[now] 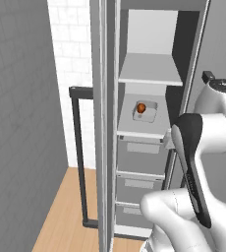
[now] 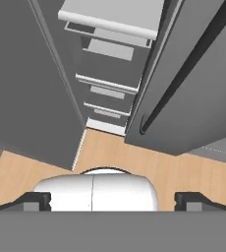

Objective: Take the meat container that has the chicken drumstick and place it on the second highest rack of the freezer. Then take the vegetable container that has the bell pepper and lemon wedge and place it on the highest rack of the freezer.

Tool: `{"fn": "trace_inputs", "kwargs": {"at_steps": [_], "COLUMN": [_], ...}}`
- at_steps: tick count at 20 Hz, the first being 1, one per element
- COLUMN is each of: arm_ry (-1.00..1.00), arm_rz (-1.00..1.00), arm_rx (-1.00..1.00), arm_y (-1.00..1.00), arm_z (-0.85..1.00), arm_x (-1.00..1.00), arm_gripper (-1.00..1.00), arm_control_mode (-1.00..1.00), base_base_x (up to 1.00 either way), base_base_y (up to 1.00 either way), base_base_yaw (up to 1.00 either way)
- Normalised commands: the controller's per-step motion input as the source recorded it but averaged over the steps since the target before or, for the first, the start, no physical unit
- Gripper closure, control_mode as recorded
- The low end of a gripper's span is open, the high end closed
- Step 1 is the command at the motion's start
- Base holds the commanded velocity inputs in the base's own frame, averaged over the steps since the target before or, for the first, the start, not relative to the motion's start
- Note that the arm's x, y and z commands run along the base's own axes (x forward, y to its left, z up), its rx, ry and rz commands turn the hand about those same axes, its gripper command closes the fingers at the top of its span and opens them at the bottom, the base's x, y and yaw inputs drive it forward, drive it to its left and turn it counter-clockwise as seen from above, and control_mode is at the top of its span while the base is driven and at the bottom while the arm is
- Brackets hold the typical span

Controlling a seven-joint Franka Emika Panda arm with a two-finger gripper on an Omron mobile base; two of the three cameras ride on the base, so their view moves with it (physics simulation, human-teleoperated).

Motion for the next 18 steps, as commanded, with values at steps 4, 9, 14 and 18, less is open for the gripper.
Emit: {"fn": "trace_inputs", "kwargs": {"at_steps": [4, 9, 14, 18], "arm_ry": [-0.01, -0.02, 0.0, 0.0], "arm_rz": [-0.16, -0.04, 0.11, 0.1], "arm_rx": [0.0, 0.0, 0.01, 0.0], "arm_y": [0.05, 0.0, 0.0, 0.0], "arm_z": [0.09, 0.02, 0.0, 0.0], "arm_x": [0.0, 0.01, 0.01, 0.03], "arm_gripper": [-1.0, -1.0, -1.0, -1.0], "arm_control_mode": [-1.0, -1.0, -1.0, -1.0], "base_base_x": [0.0, 0.0, 0.0, 0.0], "base_base_y": [0.0, 0.0, 0.0, 0.0], "base_base_yaw": [0.0, 0.0, 0.0, 0.0]}}
